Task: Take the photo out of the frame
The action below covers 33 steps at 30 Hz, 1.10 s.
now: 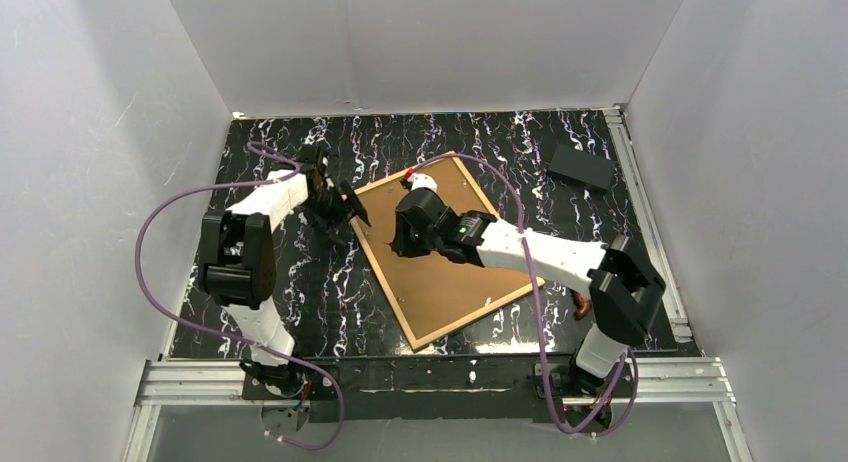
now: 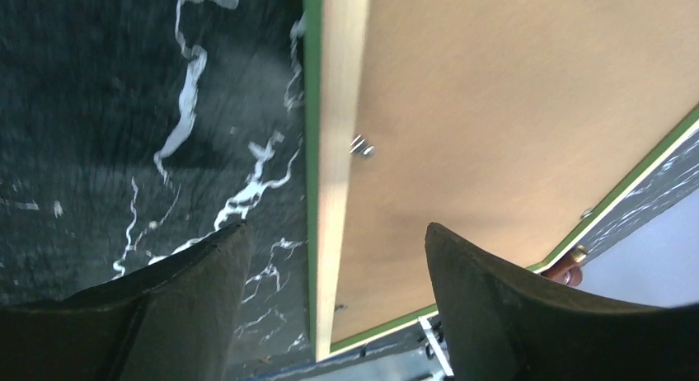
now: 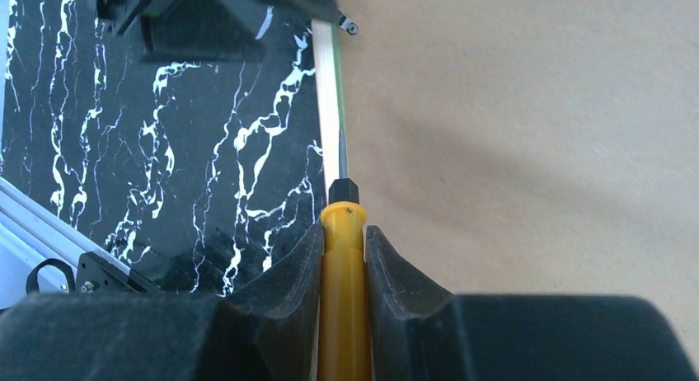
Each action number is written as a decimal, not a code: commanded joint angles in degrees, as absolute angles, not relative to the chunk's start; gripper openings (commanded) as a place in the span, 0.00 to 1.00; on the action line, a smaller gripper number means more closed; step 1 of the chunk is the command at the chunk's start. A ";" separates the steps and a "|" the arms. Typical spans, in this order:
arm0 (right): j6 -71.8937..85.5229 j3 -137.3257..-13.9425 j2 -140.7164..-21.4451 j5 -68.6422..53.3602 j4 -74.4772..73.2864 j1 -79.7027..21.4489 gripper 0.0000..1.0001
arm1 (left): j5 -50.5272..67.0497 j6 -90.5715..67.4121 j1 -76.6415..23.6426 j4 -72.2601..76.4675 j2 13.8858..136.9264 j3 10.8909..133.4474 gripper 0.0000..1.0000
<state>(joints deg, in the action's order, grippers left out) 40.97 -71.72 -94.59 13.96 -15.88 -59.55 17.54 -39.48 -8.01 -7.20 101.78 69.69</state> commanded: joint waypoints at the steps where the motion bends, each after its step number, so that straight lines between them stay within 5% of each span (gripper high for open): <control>1: 37.48 -77.29 -98.56 10.79 -12.50 -58.89 0.01 | 15.83 -36.85 -6.45 -13.41 104.15 75.12 0.74; 10: 37.62 -82.18 -104.87 12.07 -11.64 -58.02 0.01 | 16.91 -39.22 -4.20 -11.86 111.49 77.66 0.63; 20: 37.55 -86.43 -110.21 9.09 -11.50 -56.77 0.01 | 18.18 -40.58 -2.56 -8.43 114.41 78.68 0.65; 33: 38.76 -89.03 -113.20 9.00 -12.92 -56.59 0.01 | 16.21 -42.37 -2.55 -7.82 116.62 77.92 0.27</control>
